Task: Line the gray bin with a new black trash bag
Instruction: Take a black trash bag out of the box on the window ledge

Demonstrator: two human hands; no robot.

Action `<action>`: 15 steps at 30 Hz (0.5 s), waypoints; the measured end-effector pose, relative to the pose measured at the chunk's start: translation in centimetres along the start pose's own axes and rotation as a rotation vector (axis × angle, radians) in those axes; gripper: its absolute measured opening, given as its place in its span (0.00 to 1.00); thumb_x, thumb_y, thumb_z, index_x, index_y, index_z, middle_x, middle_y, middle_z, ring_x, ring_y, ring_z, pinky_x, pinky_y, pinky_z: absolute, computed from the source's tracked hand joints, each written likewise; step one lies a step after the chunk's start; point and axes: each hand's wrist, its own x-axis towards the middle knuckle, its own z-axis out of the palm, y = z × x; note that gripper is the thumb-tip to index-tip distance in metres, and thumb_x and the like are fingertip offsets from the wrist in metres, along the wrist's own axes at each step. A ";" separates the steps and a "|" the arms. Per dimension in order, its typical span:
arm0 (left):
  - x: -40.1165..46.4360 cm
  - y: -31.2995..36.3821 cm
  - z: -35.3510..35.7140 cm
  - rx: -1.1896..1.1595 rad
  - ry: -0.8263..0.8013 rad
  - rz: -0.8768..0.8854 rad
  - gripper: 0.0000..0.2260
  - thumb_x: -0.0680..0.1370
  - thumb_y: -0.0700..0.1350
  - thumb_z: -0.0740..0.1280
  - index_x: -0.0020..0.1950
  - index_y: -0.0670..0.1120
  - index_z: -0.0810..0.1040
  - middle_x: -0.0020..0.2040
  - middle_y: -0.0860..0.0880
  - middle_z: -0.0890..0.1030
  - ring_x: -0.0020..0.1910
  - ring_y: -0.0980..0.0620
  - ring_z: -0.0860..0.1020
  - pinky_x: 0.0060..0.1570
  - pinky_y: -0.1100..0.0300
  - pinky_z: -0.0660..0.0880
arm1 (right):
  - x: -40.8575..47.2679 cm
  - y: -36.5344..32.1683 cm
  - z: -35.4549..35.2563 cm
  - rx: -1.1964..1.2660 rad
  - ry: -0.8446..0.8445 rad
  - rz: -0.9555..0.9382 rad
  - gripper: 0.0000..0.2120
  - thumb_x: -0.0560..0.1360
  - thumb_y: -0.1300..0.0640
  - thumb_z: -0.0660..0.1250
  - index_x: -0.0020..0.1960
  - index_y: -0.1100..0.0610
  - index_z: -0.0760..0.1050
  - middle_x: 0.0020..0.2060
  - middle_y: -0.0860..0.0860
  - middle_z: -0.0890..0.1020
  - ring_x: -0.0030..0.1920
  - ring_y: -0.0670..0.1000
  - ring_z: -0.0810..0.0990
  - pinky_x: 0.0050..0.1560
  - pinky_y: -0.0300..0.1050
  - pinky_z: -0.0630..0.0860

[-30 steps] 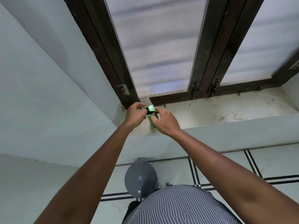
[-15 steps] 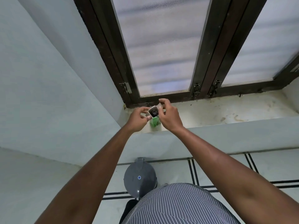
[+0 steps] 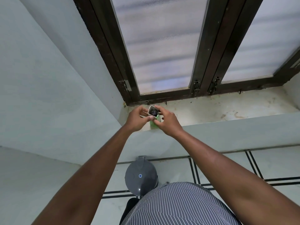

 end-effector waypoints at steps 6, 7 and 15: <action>-0.4 0.9 -0.8 0.273 0.131 0.146 0.18 0.73 0.61 0.77 0.59 0.56 0.81 0.60 0.53 0.74 0.60 0.54 0.75 0.57 0.58 0.74 | 0.4 -0.4 0.2 -0.011 0.007 -0.026 0.27 0.80 0.54 0.77 0.77 0.50 0.77 0.64 0.52 0.87 0.62 0.54 0.85 0.64 0.53 0.83; -0.3 1.1 -0.9 0.362 0.145 0.209 0.17 0.73 0.63 0.76 0.57 0.57 0.83 0.59 0.54 0.73 0.60 0.55 0.73 0.57 0.58 0.73 | 0.4 -0.4 0.3 -0.010 0.001 -0.029 0.27 0.80 0.54 0.77 0.77 0.50 0.76 0.64 0.51 0.87 0.62 0.54 0.85 0.63 0.52 0.83; 1.1 3.2 -0.9 0.502 0.019 0.105 0.18 0.75 0.62 0.74 0.53 0.49 0.89 0.57 0.53 0.79 0.54 0.52 0.79 0.49 0.49 0.81 | 0.4 -0.6 0.2 -0.002 0.004 -0.037 0.26 0.81 0.52 0.77 0.77 0.50 0.76 0.65 0.50 0.87 0.64 0.53 0.85 0.63 0.53 0.83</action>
